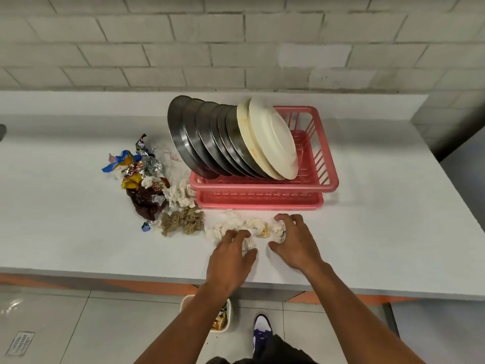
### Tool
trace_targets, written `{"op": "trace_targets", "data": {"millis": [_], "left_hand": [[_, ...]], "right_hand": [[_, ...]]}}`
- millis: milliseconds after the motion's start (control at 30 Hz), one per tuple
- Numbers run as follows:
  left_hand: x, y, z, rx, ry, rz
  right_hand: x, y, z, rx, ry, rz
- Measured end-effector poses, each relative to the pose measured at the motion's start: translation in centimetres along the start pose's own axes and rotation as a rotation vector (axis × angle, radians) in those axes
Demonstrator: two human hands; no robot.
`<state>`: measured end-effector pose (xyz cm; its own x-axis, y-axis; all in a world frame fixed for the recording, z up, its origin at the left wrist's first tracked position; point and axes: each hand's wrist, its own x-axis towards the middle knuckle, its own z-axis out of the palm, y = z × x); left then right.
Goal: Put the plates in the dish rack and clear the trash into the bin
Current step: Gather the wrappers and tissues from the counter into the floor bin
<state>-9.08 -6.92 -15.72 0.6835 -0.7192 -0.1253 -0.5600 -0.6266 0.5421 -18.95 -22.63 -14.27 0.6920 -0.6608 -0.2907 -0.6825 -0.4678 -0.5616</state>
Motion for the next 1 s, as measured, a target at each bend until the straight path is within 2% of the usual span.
{"op": "trace_targets", "data": {"millis": [300,567,767,1000], "left_hand": [[0.0,0.2,0.0,0.009,0.05,0.033],[-2.3,-1.1,-2.9,-0.193,0.152,0.032],[-7.0,-4.6,-7.2,-0.354,0.156,0.084],[-13.5,-12.3,-9.7,-0.371,0.105,0.14]], "right_hand": [[-0.3,0.6,-0.2,0.125,0.097,0.004],[-4.0,-1.8,0.1,0.402,0.192,-0.088],[-9.1,-7.0,3.2,0.492,0.105,-0.168],[-16.8,-11.9,10.6,0.474,0.03,-0.159]]}}
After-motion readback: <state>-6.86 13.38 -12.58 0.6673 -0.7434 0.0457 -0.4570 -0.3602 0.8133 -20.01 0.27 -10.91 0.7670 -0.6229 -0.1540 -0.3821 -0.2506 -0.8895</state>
